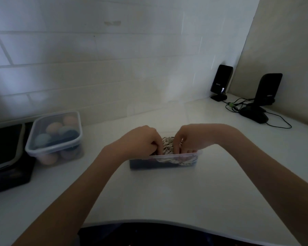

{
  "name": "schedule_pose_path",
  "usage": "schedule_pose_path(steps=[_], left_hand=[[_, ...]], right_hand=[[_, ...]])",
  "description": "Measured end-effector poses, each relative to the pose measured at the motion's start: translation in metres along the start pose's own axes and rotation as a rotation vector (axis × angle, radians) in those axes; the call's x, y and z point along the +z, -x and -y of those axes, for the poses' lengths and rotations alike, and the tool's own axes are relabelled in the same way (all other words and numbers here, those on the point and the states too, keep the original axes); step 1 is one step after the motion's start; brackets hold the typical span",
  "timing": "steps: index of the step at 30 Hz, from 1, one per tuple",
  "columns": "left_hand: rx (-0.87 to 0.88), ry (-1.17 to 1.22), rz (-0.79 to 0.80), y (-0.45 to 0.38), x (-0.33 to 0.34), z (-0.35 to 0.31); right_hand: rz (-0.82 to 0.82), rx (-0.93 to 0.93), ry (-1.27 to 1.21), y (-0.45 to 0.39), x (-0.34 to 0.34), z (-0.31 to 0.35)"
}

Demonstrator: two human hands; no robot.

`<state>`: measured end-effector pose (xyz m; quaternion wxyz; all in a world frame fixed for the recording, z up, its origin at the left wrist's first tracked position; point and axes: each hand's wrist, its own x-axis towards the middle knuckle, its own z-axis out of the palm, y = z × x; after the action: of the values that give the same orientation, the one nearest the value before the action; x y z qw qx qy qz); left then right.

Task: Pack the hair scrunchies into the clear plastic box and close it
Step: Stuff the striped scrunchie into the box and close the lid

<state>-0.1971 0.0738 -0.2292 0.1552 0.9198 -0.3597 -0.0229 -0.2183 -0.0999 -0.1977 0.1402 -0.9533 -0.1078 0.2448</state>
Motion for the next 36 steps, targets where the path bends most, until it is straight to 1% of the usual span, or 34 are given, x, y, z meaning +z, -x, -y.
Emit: schedule_pose_path(steps=[1, 2, 3, 4, 5, 6, 7, 8, 9, 11, 12, 14, 16, 19, 21, 24, 26, 29, 32, 34, 36], left_hand=[[-0.019, 0.107, -0.126, 0.004, 0.002, 0.004], [-0.039, 0.214, -0.321, 0.008, 0.007, 0.009], [-0.078, 0.306, -0.553, 0.013, 0.014, 0.012], [-0.153, 0.389, -0.76, 0.017, 0.022, 0.013], [-0.26, 0.49, -0.906, 0.022, 0.028, 0.009], [-0.368, 0.609, -0.989, 0.023, 0.034, 0.007], [-0.473, 0.749, -1.004, 0.022, 0.039, 0.008], [-0.556, 0.914, -0.966, 0.018, 0.043, 0.013], [-0.605, 1.097, -0.895, 0.014, 0.043, 0.018], [-0.625, 1.402, -0.77, 0.009, 0.045, 0.026], [-0.613, 1.497, -0.744, 0.007, 0.046, 0.027], [-0.6, 1.536, -0.798, 0.006, 0.044, 0.021], [-0.584, 1.535, -0.87, 0.004, 0.045, 0.021], [-0.531, 1.491, -0.925, 0.004, 0.045, 0.022], [-0.525, 1.464, -0.924, 0.004, 0.046, 0.024], [-0.516, 1.473, -0.897, 0.007, 0.046, 0.023], [-0.523, 1.447, -0.827, 0.01, 0.049, 0.027], [-0.494, 1.402, -0.69, 0.019, 0.045, 0.031], [-0.441, 1.398, -0.569, 0.025, 0.038, 0.042], [-0.426, 1.391, -0.469, 0.029, 0.037, 0.046], [-0.414, 1.391, -0.437, 0.031, 0.039, 0.047]], right_hand=[[-0.086, -0.022, -0.127, 0.0, 0.001, -0.005], [-0.213, -0.049, -0.269, -0.001, 0.004, -0.011], [-0.377, -0.079, -0.38, -0.003, 0.007, -0.018], [-0.561, -0.099, -0.429, -0.005, 0.011, -0.025], [-0.739, -0.099, -0.437, -0.008, 0.016, -0.03], [-0.882, -0.086, -0.448, -0.012, 0.022, -0.034], [-0.97, -0.057, -0.507, -0.018, 0.029, -0.037], [-0.996, -0.014, -0.622, -0.024, 0.036, -0.04], [-0.959, 0.039, -0.779, -0.029, 0.041, -0.041], [-0.793, 0.103, -1.145, -0.037, 0.049, -0.039], [-0.725, 0.089, -1.329, -0.039, 0.051, -0.038], [-0.675, 0.029, -1.631, -0.037, 0.052, -0.034], [-0.697, -0.05, -1.734, -0.036, 0.052, -0.034], [-0.716, -0.123, -1.763, -0.036, 0.053, -0.038], [-0.694, -0.142, -1.803, -0.033, 0.053, -0.04], [-0.602, -0.153, -1.868, -0.028, 0.053, -0.043], [-0.528, -0.159, -1.839, -0.026, 0.054, -0.046], [-0.442, -0.117, -1.647, -0.022, 0.056, -0.051], [-0.438, -0.175, -1.441, -0.017, 0.054, -0.059], [-0.42, -0.185, -1.384, -0.015, 0.054, -0.062], [-0.407, -0.167, -1.354, -0.013, 0.055, -0.063]])
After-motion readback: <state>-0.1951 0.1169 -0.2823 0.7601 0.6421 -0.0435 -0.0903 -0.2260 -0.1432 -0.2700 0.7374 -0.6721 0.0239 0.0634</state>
